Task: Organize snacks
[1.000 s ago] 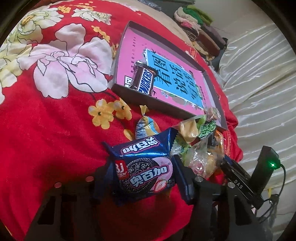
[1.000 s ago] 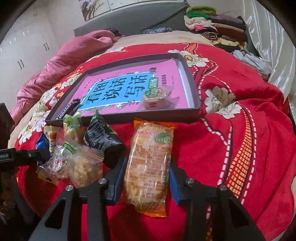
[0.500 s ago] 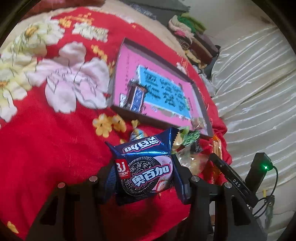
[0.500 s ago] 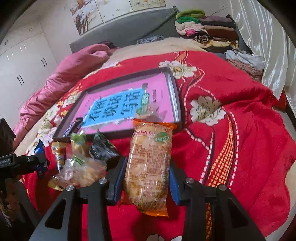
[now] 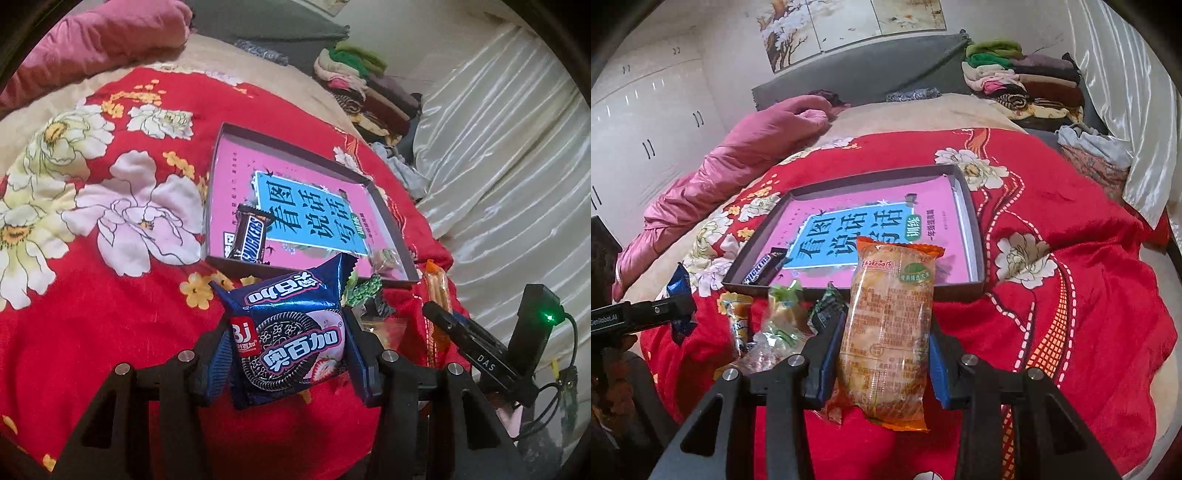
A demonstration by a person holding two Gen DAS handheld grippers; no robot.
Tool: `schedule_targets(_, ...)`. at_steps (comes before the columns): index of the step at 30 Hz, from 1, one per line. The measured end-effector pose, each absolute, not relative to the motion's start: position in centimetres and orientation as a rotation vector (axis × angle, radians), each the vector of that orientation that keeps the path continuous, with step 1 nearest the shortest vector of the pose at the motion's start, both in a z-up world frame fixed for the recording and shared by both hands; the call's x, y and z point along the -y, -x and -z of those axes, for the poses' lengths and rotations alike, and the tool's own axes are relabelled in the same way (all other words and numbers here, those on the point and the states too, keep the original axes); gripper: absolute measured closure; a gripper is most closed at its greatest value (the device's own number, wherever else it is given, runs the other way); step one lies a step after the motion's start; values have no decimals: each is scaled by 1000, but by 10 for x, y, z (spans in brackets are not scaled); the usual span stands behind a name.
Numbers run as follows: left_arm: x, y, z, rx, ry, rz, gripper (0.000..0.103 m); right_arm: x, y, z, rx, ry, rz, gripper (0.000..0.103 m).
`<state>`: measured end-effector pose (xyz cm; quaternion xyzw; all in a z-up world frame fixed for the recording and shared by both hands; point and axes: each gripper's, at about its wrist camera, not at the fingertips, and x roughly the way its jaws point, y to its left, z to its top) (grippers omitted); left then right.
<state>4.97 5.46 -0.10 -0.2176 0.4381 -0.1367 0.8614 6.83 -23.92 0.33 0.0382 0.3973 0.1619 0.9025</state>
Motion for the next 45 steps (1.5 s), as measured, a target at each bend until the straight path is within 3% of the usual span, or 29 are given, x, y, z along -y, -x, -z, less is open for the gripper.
schedule_targets(45, -29, -78, -36, -829, 377, 246, 48, 229, -89, -44, -714, -74, -341, 61)
